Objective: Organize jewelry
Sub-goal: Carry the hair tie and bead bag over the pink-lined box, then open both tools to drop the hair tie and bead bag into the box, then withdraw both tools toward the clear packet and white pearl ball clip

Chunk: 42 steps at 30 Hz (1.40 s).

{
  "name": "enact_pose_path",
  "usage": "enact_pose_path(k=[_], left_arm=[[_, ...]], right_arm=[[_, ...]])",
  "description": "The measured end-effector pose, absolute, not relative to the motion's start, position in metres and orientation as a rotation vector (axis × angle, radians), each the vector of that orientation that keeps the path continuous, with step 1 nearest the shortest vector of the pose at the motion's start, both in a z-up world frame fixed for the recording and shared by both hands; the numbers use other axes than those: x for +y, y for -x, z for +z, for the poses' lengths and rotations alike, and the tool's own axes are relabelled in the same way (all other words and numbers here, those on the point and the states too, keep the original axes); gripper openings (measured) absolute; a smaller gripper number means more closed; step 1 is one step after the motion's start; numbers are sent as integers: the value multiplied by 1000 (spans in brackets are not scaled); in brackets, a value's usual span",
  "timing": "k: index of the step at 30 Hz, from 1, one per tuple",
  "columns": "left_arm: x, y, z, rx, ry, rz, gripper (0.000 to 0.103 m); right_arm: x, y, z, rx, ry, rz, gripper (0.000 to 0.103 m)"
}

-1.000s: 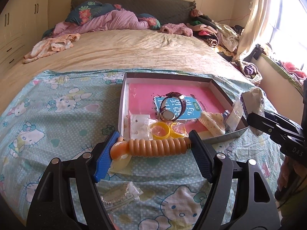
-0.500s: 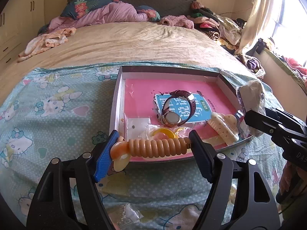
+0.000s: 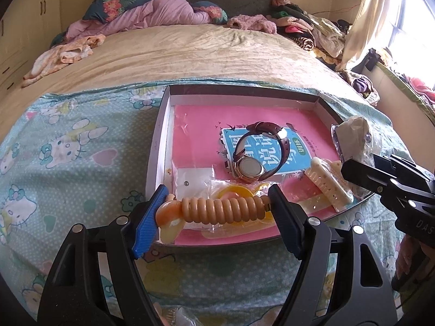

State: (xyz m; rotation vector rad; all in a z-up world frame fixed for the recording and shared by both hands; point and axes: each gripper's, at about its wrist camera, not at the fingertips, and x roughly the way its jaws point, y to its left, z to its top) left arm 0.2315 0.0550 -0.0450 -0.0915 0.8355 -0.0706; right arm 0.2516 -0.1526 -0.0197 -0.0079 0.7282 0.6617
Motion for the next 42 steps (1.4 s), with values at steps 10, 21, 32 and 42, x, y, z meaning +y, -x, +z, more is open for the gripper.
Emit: enact_pose_path(k=[10,21,32,42], left_arm=[[55,-228,-42,821,88,-55,78],[58,-214,-27,793,97,-51,84],[60,-198,-15,774,107,-44,85],[73,-173,-12,764,119,7,90]], right_arm=[[-144,-258,-28,746,28,657,38],[-139,-259,-40,802,39,651,40],[-156,-233,-17,717,11,634,71],[-174,-193,-3,695,16,657,81]])
